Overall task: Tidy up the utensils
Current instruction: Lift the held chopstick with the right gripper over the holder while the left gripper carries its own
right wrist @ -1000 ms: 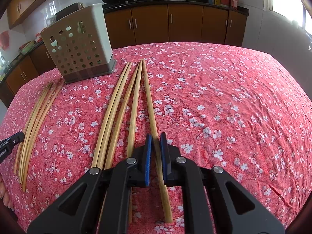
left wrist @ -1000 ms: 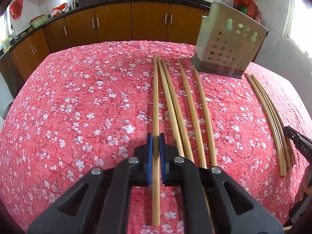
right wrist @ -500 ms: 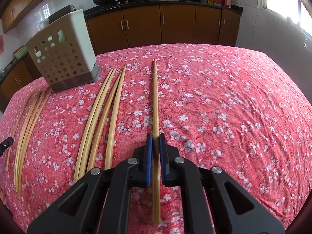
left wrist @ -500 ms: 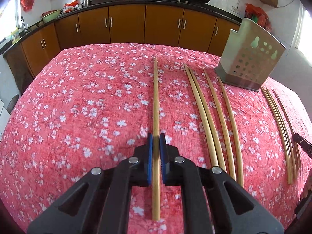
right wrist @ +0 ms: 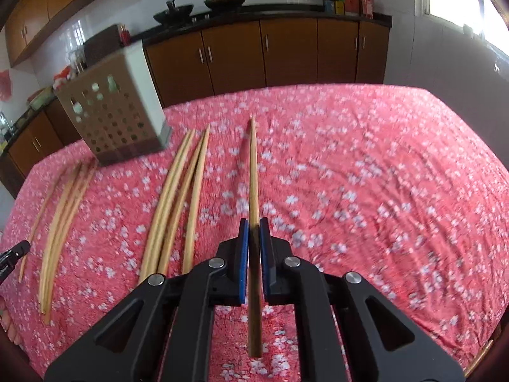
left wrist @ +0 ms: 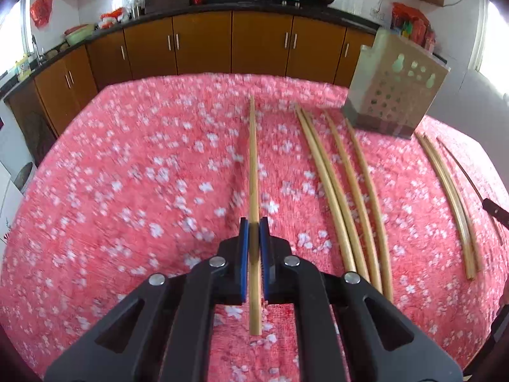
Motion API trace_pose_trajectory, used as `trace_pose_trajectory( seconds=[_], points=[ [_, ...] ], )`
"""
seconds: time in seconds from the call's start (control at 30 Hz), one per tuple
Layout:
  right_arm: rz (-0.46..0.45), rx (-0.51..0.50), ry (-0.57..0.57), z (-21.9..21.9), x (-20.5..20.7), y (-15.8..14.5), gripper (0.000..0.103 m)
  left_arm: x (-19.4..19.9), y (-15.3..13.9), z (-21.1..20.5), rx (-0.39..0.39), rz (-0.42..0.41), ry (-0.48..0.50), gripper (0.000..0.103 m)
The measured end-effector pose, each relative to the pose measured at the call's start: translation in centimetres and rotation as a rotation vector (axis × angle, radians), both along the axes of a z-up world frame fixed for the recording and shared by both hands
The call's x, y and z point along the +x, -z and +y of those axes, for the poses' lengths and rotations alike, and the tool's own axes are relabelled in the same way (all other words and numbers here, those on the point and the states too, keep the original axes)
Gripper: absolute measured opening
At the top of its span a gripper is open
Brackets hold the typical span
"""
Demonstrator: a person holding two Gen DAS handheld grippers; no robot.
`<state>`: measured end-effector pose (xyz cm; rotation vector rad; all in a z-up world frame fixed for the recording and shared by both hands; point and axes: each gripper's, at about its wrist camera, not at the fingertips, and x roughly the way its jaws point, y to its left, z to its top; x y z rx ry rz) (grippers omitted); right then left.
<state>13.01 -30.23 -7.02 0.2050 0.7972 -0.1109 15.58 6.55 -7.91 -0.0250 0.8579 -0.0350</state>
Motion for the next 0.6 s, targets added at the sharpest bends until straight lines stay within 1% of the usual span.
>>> trace_pose_trajectory(
  seconds=[0.13, 0.2, 0.37, 0.5, 0.6],
  points=[
    [-0.089, 0.006, 0.016, -0.8, -0.8, -3.2, 0.008, -0.6, -3.2, 0.4, -0.013, -0.086, 0.001, 0.008],
    [-0.128, 0.009, 0.021, -1.0, -1.2, -4.5, 0.008, -1.0, -5.3, 0.6, -0.02, -0.147, -0.001, 0.008],
    [-0.215, 0.003, 0.02, -1.1, -1.3, -7.1, 0.008, -1.0, -9.7, 0.4, -0.043, -0.261, -0.01, 0.008],
    [-0.264, -0.007, 0.012, -1.0, -0.9, -8.7, 0.008, -0.2, -12.2, 0.2, -0.038, -0.321, -0.022, 0.008],
    [-0.279, -0.02, 0.007, -0.9, -0.3, -9.5, 0.008, 0.4, -13.2, 0.3, -0.035, -0.338, -0.023, 0.008]
  ],
)
